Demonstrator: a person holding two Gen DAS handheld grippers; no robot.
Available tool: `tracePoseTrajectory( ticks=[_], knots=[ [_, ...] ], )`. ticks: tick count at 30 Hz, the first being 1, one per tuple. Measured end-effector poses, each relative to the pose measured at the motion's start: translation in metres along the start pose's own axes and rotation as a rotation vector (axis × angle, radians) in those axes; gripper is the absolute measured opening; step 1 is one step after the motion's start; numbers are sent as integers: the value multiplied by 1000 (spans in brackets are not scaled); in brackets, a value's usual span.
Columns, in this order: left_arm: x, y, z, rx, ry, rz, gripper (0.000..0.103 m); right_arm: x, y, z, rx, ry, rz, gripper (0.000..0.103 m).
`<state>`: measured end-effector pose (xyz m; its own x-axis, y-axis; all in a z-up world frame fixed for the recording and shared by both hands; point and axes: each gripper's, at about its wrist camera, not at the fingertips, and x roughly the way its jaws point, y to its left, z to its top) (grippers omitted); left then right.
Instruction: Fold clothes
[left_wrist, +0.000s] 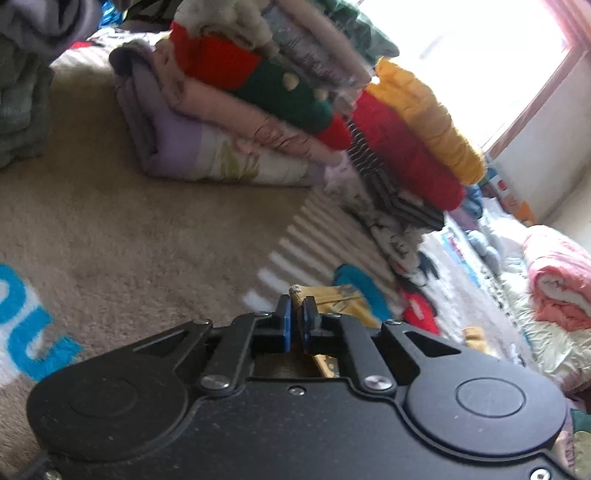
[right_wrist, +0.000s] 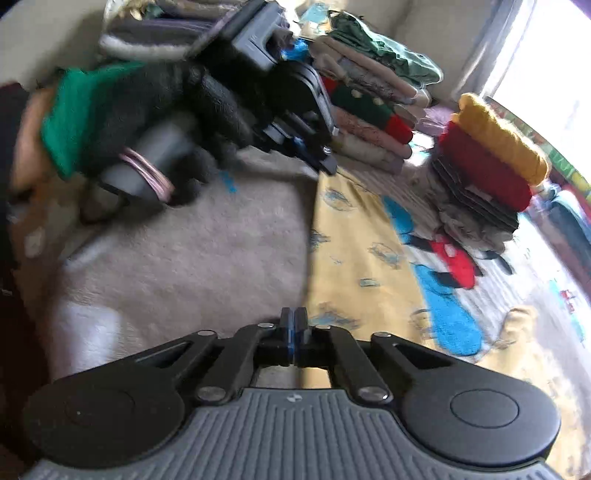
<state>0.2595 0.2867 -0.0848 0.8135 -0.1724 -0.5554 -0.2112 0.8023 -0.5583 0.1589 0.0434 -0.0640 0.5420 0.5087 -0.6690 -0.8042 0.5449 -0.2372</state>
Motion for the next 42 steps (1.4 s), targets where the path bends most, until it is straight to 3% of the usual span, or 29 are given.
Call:
tracePoseTrajectory(
  ticks=[5,6,10,13,16,20,24,27,31,36,42],
  knots=[
    [-4,-6,0,29,-6,35,8,-18,17,-8,31,-64,29,3],
    [-6,-6,1,32,-21,46,18,-27,21,-11,42,-77,32,6],
    [-23,-13,5,94,-96,85,21,-68,40,-38,32,-111,-52,19],
    [-32,-27,3,157,-103,1,21,-81,40,-63,69,-106,-133,24],
    [-26,-51,-11,252,-38,-75,21,-81,31,-81,143,-133,-166,35],
    [-12,-81,-31,356,34,-93,21,-67,24,-96,230,-93,-95,39],
    [-6,-111,-42,421,59,-137,21,-83,29,-94,202,-120,-76,37],
    [3,-130,-44,418,67,-168,21,-89,30,-100,200,-134,-114,44],
    [21,-150,-48,384,95,-207,21,-97,17,-111,267,-143,-65,43],
    [55,-167,-46,265,173,-295,21,-107,-14,-121,359,-197,-90,43],
    [98,-179,-39,154,257,-319,21,-103,-53,-129,423,-210,-107,44]
  ],
)
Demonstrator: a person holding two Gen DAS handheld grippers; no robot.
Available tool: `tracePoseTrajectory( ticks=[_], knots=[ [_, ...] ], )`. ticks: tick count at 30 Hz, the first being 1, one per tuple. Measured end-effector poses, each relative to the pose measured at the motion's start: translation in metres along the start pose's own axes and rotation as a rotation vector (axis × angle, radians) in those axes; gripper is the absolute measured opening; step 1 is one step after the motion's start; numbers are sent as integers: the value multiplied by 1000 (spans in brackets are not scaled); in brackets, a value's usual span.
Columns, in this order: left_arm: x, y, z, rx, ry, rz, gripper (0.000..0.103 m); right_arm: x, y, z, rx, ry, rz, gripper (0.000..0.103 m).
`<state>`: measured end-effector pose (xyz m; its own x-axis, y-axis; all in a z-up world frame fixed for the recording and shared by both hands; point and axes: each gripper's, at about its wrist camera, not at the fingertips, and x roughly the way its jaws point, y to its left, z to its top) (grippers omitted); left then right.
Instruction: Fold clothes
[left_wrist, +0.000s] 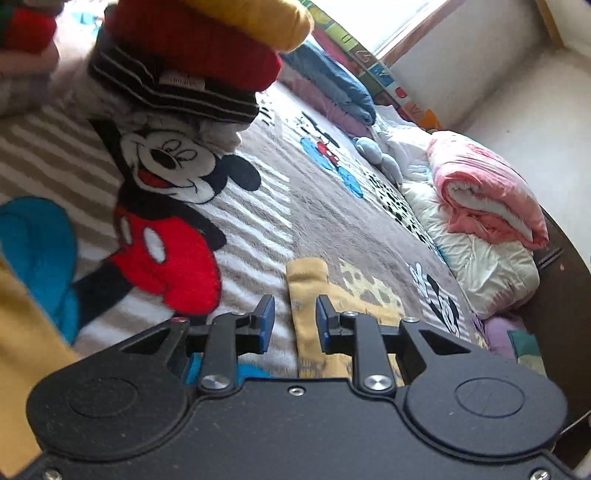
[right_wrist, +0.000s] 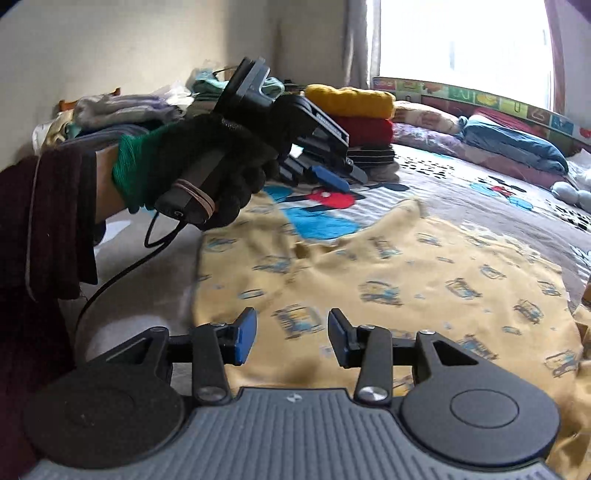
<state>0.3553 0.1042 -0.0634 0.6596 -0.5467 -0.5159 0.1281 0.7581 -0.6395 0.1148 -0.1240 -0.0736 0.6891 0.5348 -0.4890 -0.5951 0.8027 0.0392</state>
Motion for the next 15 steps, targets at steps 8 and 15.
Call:
tracePoseTrajectory(
  ticks=[8,15],
  knots=[
    [40,6,8,-67,57,-19,21,12,-52,8,83,34,-54,44],
    [56,15,5,-129,80,-37,21,20,-69,-11,148,52,-52,45]
  ],
)
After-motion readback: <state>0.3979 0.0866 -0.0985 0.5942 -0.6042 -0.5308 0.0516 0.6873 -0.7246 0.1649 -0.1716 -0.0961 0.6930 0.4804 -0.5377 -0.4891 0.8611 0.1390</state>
